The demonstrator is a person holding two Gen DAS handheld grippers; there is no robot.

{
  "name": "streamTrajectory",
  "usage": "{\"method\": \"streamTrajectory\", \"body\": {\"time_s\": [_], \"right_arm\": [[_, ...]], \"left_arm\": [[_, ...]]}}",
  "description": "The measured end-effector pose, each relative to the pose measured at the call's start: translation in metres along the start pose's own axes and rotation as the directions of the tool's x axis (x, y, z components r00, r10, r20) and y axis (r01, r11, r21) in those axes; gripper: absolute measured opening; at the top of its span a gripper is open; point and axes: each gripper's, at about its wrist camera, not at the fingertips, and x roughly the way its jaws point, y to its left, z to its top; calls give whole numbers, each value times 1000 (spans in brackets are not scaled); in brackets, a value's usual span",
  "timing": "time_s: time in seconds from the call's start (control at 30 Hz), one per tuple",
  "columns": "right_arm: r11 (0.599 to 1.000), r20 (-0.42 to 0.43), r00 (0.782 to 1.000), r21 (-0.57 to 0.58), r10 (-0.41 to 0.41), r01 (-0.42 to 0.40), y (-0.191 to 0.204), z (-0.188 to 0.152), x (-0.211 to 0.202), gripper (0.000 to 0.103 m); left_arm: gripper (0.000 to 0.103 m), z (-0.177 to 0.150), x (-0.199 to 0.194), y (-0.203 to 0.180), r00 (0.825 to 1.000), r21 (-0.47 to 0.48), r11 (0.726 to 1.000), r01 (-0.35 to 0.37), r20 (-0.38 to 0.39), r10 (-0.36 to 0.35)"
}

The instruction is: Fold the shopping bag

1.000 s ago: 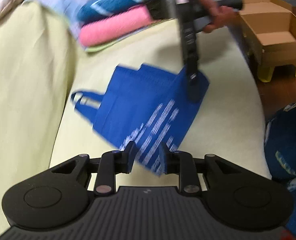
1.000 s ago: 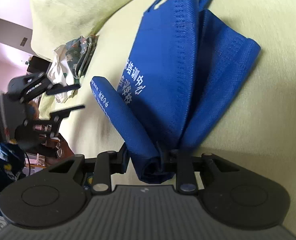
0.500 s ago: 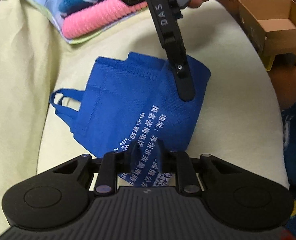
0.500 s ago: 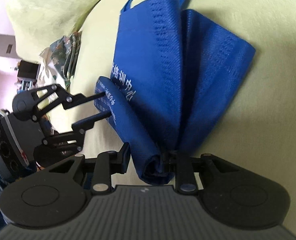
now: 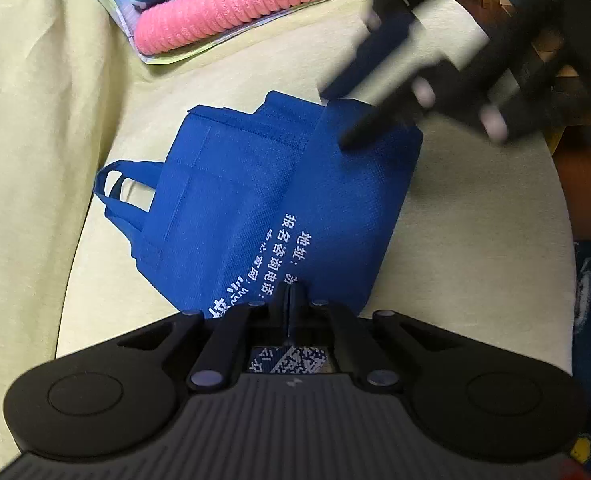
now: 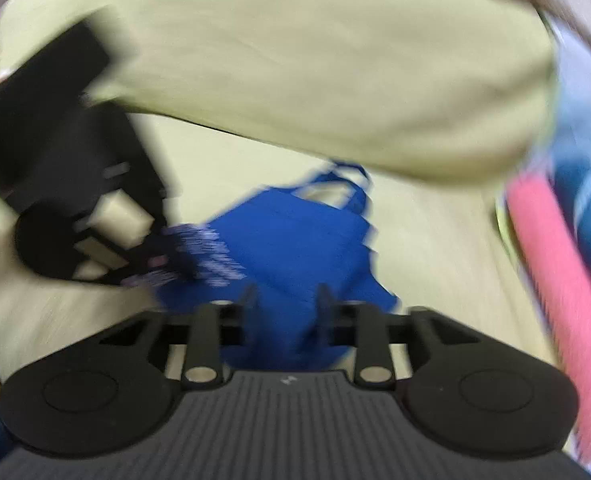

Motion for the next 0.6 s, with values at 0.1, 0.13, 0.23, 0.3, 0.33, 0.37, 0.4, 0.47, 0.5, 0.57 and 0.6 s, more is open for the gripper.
{"method": "streamTrajectory", "body": {"time_s": [0.1, 0.13, 0.23, 0.3, 0.33, 0.37, 0.4, 0.47, 0.5, 0.57, 0.6], "right_arm": [[988, 37, 997, -135, -72, 77, 28, -10, 1, 11], [986, 17, 996, -144, -84, 86, 29, -14, 9, 11], [998, -34, 999, -48, -40, 38, 14, -14, 18, 11], [1000, -70, 997, 14, 8, -7, -1, -11, 23, 11], [999, -76, 997, 26, 23, -22, -5, -10, 25, 11], [999, -78, 996, 28, 32, -30, -7, -10, 26, 11], [999, -79, 996, 24, 36, -34, -8, -11, 26, 11], [999, -80, 996, 29, 36, -34, -9, -12, 26, 11], [999, -81, 996, 41, 37, -34, -10, -13, 26, 11], [998, -81, 996, 55, 37, -33, -11, -13, 25, 11], [997, -80, 996, 66, 39, -34, -12, -14, 24, 11]], "left_arm": [[0, -9, -12, -3, 1000, -1, 1000, 3, 11, -3], [0, -11, -14, -3, 1000, -5, 1000, 3, 16, -2], [0, -9, -7, 2, 999, -33, 999, -5, 37, 6], [0, -7, -2, 5, 999, -39, 999, -10, 43, 12], [0, -5, 1, 6, 999, -37, 999, -14, 42, 15], [0, -3, 3, 6, 999, -30, 999, -18, 37, 19], [0, -1, 5, 6, 999, -26, 999, -19, 32, 20], [0, 4, 10, 9, 1000, -32, 999, -16, 24, 17], [0, 6, 12, 11, 1000, -39, 999, -15, 22, 16], [0, 12, 18, 16, 1000, -58, 998, -14, 19, 15], [0, 14, 21, 18, 1000, -68, 998, -13, 18, 15]]}}
